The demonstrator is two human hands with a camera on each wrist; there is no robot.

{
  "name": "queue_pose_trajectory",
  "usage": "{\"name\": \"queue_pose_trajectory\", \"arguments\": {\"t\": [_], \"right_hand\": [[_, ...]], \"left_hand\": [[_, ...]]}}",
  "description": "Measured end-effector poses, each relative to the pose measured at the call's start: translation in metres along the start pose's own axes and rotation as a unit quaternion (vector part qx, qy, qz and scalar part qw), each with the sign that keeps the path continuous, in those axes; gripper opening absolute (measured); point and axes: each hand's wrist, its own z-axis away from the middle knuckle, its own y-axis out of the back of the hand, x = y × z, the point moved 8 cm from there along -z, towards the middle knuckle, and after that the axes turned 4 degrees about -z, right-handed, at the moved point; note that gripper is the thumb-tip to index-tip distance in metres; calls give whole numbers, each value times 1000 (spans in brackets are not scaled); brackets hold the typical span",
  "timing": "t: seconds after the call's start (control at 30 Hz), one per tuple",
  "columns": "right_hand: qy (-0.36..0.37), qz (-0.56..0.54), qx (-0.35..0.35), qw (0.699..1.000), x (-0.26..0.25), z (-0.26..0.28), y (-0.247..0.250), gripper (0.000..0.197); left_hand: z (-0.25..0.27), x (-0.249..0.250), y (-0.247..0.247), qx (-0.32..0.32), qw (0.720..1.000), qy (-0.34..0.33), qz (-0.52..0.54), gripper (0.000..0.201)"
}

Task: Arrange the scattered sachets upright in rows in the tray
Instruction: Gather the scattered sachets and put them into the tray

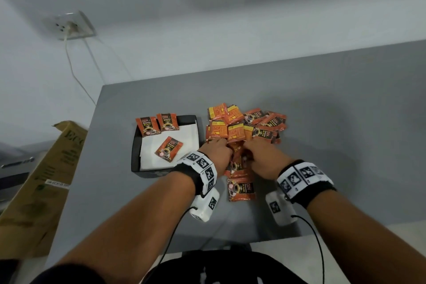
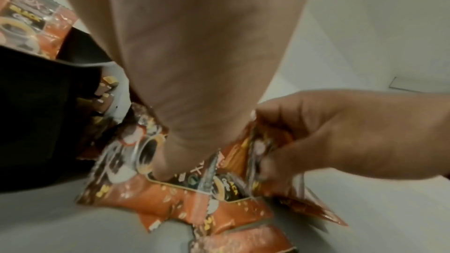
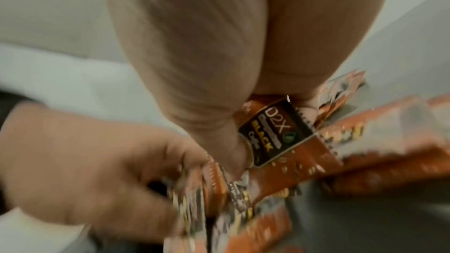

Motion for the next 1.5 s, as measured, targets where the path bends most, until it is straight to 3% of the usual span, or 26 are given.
{"name": "queue_pose_trajectory", "arguments": {"t": [0.07,0.17,0.33,0.43,0.53,0.67,0.77,0.83,0.97,1.1,1.3,1.4,1.5], "right_hand": [[-17,-55,30,998,10,6,22,13],[-62,-149,75,984,32,20,51,20],[-109,-135,40,984,55,26,40,10],[-143,-83,9,986,68,22,13,34],[-159,-40,21,986,74,20,-1,59],[-152,-5,61,987,73,17,-3,67],[-128,34,96,987,66,16,-2,60],[-103,44,117,987,61,18,-2,56],[-64,54,143,986,52,21,-2,58],[-36,77,149,985,42,21,-1,48],[-80,-87,102,988,51,21,10,29],[-105,-167,142,970,69,22,39,21],[-121,-123,103,979,78,22,40,25]], "left_hand": [[1,0,-3,-15,1000,7,12,40],[0,0,-6,-31,999,17,15,48],[-4,-2,-8,-22,999,25,14,44],[-3,0,-5,-12,1000,29,-1,42],[-1,2,-1,-1,1000,26,4,38],[-2,-3,7,16,995,30,93,31],[-2,-4,18,16,975,44,216,33],[-5,1,23,15,970,46,238,39],[-14,23,14,-11,989,30,146,39],[-17,34,1,9,995,10,100,43],[-14,30,3,64,993,-6,94,47],[-9,24,-1,58,987,20,149,56],[-6,17,-1,49,979,38,195,65]]}}
